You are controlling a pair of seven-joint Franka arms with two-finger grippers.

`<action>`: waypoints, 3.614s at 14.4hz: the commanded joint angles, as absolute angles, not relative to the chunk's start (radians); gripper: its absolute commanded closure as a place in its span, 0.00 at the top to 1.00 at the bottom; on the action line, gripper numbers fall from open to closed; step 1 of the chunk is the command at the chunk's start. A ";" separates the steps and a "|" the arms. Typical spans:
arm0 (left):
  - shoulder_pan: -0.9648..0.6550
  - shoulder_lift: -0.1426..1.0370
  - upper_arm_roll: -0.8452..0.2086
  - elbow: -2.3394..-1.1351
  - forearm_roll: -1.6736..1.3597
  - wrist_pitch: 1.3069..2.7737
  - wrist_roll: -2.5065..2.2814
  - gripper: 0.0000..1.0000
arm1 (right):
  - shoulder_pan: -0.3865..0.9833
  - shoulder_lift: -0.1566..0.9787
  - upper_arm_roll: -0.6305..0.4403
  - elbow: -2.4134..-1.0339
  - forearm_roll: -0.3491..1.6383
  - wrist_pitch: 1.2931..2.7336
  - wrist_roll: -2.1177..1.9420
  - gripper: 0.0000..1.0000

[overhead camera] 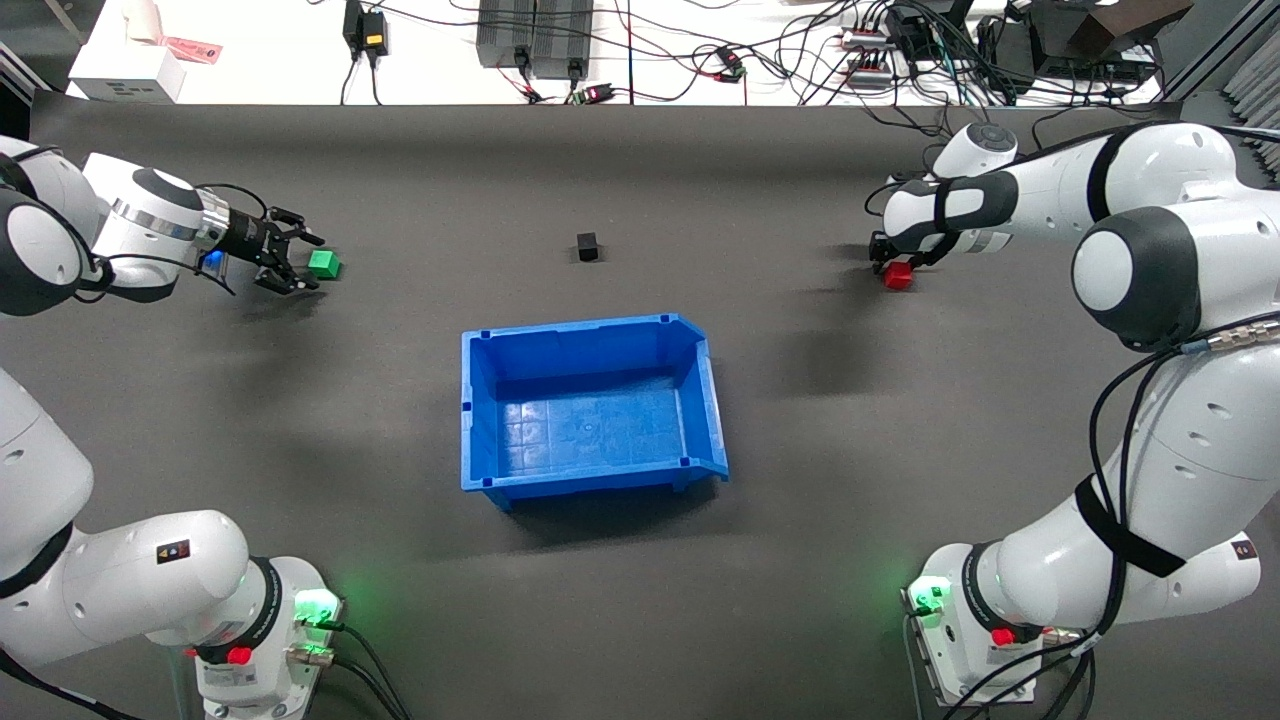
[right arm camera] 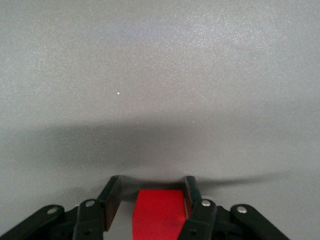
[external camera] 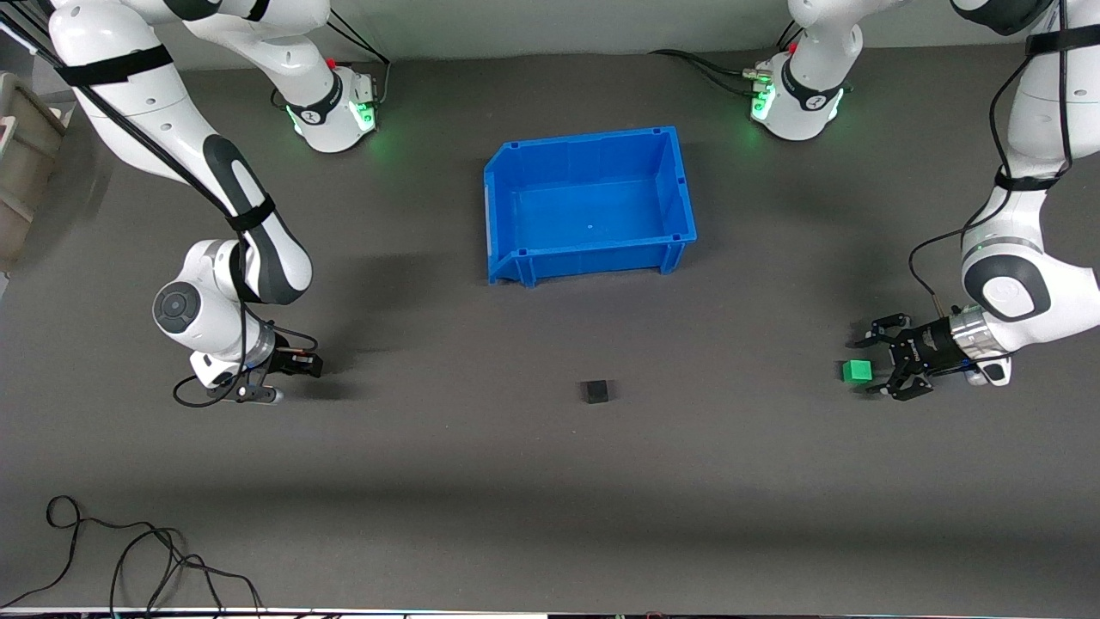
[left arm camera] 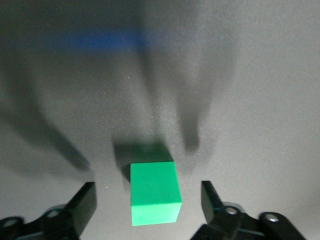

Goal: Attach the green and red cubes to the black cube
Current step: 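Close the right gripper on the red cube while the left gripper grasps the green cube, then carry the red cube and green cube toward the black cube with both grippers, then set the red and green cubes against the black cube with both grippers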

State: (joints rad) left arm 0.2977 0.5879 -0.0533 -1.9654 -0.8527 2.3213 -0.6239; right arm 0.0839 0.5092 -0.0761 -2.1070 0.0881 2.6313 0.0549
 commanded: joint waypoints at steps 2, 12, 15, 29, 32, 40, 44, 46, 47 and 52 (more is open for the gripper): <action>0.291 0.601 -0.052 -1.953 -0.876 2.333 -0.607 0.46 | 0.084 0.514 -0.077 -2.105 0.104 2.648 0.060 0.49; 0.226 0.584 -0.051 -1.836 -0.856 2.258 -0.799 0.32 | 0.083 0.509 -0.077 -2.105 0.104 2.646 0.061 0.02; 0.163 0.587 -0.052 -1.801 -0.850 2.252 -0.810 0.32 | 0.083 0.503 -0.077 -2.103 0.104 2.642 0.063 0.00; -0.260 0.641 -0.052 -1.746 -0.865 2.434 -1.083 0.30 | 0.103 0.483 -0.077 -1.991 0.516 2.441 0.205 0.00; -0.323 0.701 -0.052 -1.689 -0.861 2.497 -1.181 0.30 | 0.115 0.489 -0.077 -1.938 0.545 2.381 0.424 0.00; -0.425 0.804 -0.051 -1.597 -0.864 2.600 -1.353 0.30 | 0.290 0.626 -0.080 -1.685 0.465 2.353 1.153 0.00; -0.446 0.811 -0.052 -1.597 -0.861 2.629 -1.365 0.30 | 0.365 0.705 -0.080 -1.554 0.426 2.339 1.450 0.00; -0.456 0.811 -0.051 -1.598 -0.853 2.629 -1.364 0.30 | 0.394 0.756 -0.081 -1.478 0.399 2.290 1.592 0.00; -0.462 0.811 -0.051 -1.600 -0.851 2.629 -1.364 0.30 | 0.411 0.778 -0.080 -1.444 0.349 2.266 1.659 0.00; -0.485 0.810 -0.051 -1.606 -0.853 2.628 -1.364 0.30 | 0.523 0.848 -0.078 -1.352 0.233 2.253 1.919 0.00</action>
